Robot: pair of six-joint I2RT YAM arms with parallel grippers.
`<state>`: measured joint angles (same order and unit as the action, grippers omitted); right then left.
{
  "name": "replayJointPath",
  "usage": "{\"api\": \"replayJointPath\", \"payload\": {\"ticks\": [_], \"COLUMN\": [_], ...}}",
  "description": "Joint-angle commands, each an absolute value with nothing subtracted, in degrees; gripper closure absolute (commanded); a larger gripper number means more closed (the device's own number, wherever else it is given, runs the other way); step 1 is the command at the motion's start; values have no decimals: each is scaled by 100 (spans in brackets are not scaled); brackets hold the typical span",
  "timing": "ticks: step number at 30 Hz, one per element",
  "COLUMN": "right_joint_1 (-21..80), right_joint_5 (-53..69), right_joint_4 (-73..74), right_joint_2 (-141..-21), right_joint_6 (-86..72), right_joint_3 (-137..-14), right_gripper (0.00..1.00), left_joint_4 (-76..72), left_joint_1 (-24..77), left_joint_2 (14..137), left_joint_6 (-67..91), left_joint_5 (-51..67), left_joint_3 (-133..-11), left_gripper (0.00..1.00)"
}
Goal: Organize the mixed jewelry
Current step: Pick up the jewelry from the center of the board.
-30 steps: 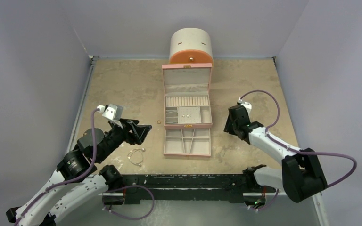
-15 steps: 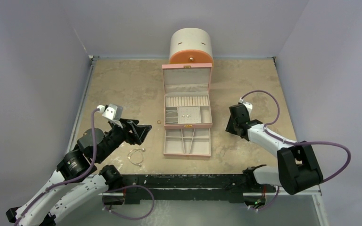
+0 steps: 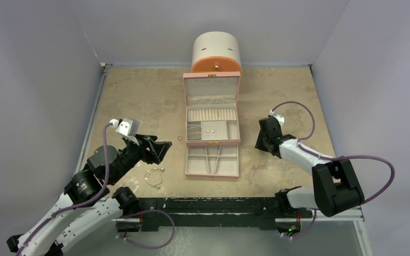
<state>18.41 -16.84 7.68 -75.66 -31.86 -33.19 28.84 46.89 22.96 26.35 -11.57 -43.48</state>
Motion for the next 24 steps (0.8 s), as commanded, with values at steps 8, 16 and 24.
{"api": "replayJointPath", "payload": {"ticks": [8,16,24], "right_joint_1": [1824,1821,1826], "right_joint_5": [-1696,-1658,-1519], "right_joint_4": [607,740,874], "right_joint_2": [-7667,-7861,-7818], "right_joint_6": [-3041,-3201,-3284], "right_joint_3": [-3765,-3770,-3708], "right_gripper": [64,65,68], "left_joint_4": [2744,2751,2725], "left_joint_1": [4659,4661,4665], "left_joint_2": [2267,2249,2296], "left_joint_6": [2566,2566,2549], "left_joint_5": [-1134,-1143,-1094], "left_joint_3": [-4365,-4364,-4371], "left_gripper": [33,33,33]}}
